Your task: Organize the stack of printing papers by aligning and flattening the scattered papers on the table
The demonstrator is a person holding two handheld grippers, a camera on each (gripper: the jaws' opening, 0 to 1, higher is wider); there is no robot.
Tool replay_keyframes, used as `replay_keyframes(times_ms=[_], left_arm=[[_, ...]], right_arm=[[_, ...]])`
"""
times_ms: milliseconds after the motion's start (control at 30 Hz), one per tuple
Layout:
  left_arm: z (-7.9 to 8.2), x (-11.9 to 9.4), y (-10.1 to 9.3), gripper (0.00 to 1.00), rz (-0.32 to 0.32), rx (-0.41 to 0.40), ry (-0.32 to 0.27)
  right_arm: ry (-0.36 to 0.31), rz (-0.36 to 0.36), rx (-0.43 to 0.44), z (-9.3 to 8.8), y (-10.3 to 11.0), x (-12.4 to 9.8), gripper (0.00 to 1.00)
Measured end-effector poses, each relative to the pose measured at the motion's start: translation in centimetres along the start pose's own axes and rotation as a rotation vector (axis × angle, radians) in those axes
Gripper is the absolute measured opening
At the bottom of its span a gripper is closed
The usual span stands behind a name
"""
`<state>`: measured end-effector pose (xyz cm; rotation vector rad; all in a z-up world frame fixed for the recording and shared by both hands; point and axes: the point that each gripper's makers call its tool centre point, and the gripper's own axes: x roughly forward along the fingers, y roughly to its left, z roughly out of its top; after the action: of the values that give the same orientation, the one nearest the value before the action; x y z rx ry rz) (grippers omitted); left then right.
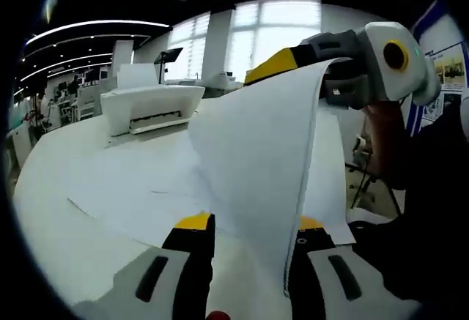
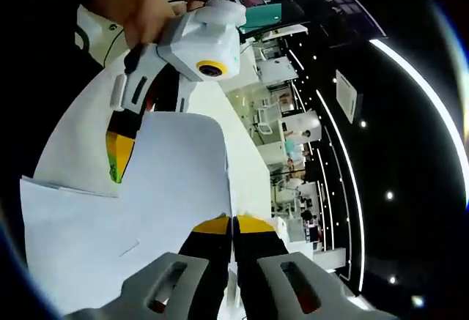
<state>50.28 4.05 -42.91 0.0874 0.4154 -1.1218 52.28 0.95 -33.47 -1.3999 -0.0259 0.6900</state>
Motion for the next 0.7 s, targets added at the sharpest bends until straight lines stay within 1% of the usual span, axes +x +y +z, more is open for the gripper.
replay_keyframes(times_ms=[300,533,700], left_arm=[[-0.14,0.11,-0.25,0.29,-0.011,-0.007,0.008],[-0.31,0.27,-0.37,0.25,-0.024,-0.013,0.010],[-0.31,0.17,-0.18,0.14,-0.021,-0.020,0.003]], right_arm=[[0.001,-0.002,-0.004,0.01,-0.03,-0.25,0.00],[0.002,0.001,0.000,-0.05,0.26,-0.31,0.00],[-0.003,-0.001,0.003,0.11,0.33,-0.34,0.00]])
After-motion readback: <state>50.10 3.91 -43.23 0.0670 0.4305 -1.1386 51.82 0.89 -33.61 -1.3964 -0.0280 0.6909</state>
